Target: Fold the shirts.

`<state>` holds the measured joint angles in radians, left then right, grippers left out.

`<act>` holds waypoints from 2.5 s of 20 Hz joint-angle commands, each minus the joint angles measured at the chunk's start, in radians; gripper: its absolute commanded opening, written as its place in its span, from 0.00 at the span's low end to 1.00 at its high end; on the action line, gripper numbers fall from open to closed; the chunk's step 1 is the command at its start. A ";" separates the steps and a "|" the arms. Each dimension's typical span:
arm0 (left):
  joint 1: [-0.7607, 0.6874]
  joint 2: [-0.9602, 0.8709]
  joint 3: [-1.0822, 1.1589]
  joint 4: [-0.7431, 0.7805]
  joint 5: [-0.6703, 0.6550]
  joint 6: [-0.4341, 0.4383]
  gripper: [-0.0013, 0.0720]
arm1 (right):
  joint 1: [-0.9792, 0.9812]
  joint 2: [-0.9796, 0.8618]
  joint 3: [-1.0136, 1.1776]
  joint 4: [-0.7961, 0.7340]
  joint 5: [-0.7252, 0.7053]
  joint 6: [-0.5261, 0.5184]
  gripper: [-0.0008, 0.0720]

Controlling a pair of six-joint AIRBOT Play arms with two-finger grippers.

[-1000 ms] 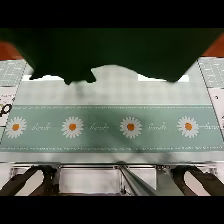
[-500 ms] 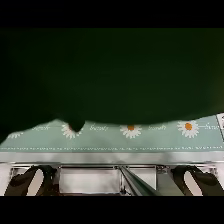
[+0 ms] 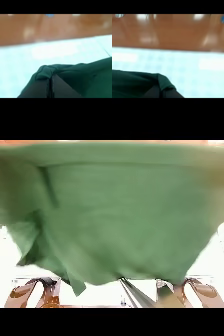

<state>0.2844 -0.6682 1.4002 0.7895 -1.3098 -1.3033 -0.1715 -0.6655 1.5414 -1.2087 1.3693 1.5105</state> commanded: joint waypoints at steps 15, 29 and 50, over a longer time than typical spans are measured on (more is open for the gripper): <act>-0.226 -0.997 0.058 -0.245 0.337 0.113 0.70 | -0.034 -0.974 -0.083 0.599 -0.399 -0.104 0.58; 0.356 -0.429 -0.869 0.099 0.054 0.037 0.71 | -0.451 -0.468 -0.904 0.394 -0.315 -0.249 0.58; 0.103 -0.553 -0.908 -0.050 0.158 0.088 0.05 | -0.416 -0.517 -0.968 0.311 -0.194 -0.233 0.58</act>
<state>0.3954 -1.2182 0.4751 0.7471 -1.1332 -1.2217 -0.6083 -1.1446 0.5774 -0.8703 1.1469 1.2591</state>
